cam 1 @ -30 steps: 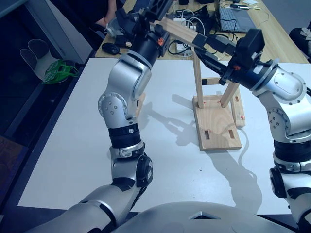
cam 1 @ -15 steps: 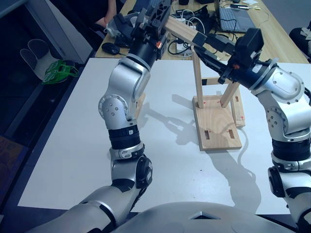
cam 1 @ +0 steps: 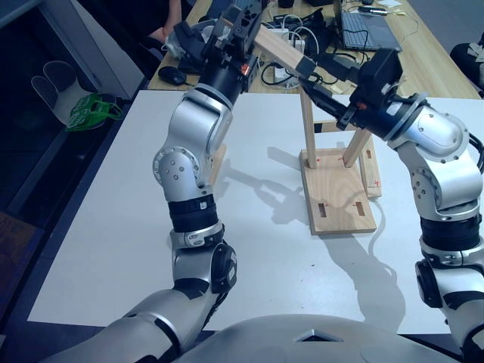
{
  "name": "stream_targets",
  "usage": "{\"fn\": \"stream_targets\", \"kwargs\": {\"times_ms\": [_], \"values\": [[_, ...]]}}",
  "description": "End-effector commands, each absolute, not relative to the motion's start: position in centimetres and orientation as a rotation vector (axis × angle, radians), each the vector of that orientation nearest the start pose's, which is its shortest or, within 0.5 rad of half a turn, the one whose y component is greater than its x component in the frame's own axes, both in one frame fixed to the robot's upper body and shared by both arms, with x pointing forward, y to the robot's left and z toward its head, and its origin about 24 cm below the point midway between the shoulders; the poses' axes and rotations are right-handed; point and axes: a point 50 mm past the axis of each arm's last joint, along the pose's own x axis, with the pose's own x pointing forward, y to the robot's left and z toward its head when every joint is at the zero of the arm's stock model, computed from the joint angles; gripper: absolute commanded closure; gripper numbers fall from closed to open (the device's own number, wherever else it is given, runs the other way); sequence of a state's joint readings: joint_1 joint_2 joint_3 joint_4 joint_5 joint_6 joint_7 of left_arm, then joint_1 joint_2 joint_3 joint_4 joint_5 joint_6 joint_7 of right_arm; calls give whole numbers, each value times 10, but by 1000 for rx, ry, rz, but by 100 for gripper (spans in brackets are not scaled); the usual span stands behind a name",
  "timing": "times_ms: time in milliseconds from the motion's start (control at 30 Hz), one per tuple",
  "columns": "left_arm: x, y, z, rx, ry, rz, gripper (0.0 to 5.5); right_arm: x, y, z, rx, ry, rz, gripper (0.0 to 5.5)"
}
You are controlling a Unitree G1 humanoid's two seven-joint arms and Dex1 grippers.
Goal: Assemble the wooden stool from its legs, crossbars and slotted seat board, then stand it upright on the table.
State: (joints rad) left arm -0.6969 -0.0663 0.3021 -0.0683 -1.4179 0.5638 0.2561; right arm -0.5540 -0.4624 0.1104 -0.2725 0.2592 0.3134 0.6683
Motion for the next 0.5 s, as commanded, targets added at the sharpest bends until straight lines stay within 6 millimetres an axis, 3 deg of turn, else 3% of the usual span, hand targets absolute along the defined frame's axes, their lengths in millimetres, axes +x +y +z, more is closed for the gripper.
{"fn": "stream_targets", "kwargs": {"times_ms": [33,133,233,367,500], "values": [[328,120,239,-1205,-109,-553,509,294,-139,178,-560,-120,885,290],[331,144,234,-1021,-155,-465,509,294,-166,150,-635,45,805,250],[329,175,213,-695,-156,-339,509,291,-186,139,-579,92,701,250],[321,211,171,-384,-81,-203,509,291,-192,130,-492,72,601,250],[317,222,140,-228,-7,-128,509,290,-191,119,-434,68,531,250]]}}
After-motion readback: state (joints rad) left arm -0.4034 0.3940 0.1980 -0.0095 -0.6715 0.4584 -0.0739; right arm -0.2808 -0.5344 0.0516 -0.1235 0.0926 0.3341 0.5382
